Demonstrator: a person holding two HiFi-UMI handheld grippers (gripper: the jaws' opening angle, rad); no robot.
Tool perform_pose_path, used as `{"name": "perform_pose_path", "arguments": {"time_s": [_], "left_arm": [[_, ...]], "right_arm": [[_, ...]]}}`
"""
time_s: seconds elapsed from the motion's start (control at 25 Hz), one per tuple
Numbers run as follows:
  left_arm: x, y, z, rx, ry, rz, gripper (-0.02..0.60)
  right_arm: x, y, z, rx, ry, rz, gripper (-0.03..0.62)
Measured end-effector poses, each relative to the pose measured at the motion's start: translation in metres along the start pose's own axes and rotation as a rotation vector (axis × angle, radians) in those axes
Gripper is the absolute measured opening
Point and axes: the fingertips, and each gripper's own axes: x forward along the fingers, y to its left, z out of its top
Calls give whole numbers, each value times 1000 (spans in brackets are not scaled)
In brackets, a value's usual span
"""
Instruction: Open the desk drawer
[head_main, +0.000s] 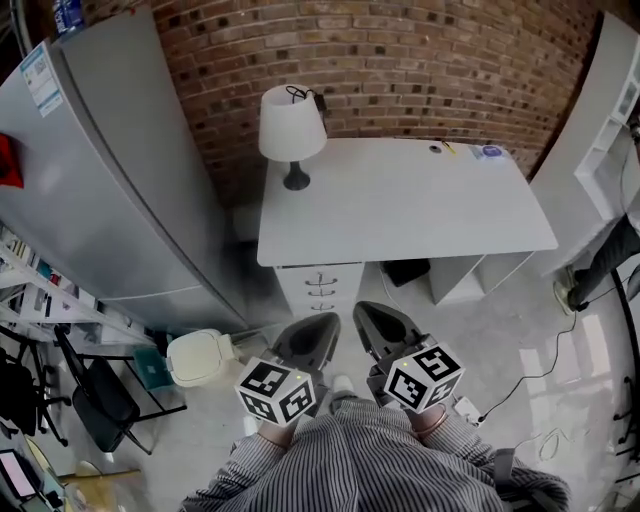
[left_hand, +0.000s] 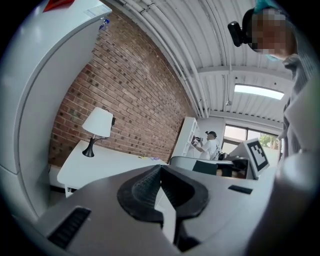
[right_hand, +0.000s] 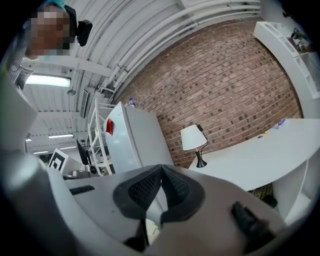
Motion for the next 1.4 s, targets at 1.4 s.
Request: {"name": "perform_pose_path", "arguments": {"time_s": [1.4], "left_arm": [[103, 127, 12, -101, 123, 47, 11]], "right_arm": [[128, -92, -5, 132, 137, 28, 17]]}}
